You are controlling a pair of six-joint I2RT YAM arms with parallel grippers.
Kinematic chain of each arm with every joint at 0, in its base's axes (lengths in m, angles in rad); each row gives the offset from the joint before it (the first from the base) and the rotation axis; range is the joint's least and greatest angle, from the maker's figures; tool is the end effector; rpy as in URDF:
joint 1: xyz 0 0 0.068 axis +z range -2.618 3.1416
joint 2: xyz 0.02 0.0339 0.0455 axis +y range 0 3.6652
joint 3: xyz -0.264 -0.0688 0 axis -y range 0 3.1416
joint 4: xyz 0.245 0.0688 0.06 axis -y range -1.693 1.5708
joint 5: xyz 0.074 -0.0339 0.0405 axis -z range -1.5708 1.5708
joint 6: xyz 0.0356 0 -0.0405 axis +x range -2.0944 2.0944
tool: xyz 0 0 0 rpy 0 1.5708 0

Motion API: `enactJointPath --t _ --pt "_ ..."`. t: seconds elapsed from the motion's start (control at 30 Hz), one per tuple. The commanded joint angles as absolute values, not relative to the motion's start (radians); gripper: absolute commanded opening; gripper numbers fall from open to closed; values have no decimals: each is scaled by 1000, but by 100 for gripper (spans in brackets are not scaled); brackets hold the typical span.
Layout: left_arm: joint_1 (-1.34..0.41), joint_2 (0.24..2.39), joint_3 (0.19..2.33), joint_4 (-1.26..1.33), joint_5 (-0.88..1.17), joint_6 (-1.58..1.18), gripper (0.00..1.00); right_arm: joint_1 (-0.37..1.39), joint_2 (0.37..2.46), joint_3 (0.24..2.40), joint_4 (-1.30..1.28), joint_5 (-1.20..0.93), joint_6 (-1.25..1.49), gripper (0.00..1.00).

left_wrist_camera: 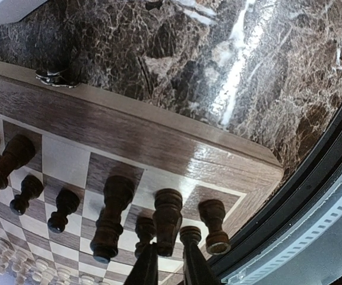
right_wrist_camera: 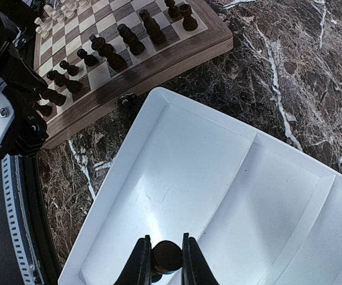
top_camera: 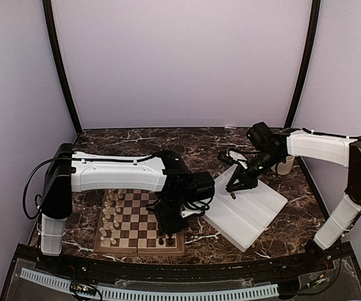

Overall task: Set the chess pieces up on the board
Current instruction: Place the knight at g8, then place the queen in the storage box.

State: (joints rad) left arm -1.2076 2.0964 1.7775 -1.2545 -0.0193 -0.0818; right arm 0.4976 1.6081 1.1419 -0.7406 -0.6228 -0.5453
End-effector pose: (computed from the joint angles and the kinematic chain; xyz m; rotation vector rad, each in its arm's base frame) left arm 0.1440 -0.3771 0.2124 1.6714 2.6487 0.0266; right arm 0.2645 0.1673 0.2246 -1.4541 2.2165 0.8399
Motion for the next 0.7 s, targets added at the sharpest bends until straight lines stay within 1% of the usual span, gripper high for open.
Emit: enactJointPath --t 0.0,0.2,0.3,0.4,0.53,0.67 --pt "-1212 2088 1781 -1267 -13 -79 19 506 1582 1135 -738 -617 -555 11" --pt "-1212 2055 1817 -1287 -32 -88 21 506 1577 1140 -748 -618 -557 11" --pt "-1211 1987 1842 -1281 -38 -91 29 506 1576 1144 -757 -620 -559 11" --pt "-1205 1938 1878 -1259 -34 -94 32 507 1587 1145 -772 -620 -575 11" --pt "-1175 1887 1897 -1163 -16 -107 36 525 1623 1159 -802 -576 -618 11" --pt "-1129 1855 1886 -1013 35 -144 40 588 1673 1159 -835 -510 -665 11"
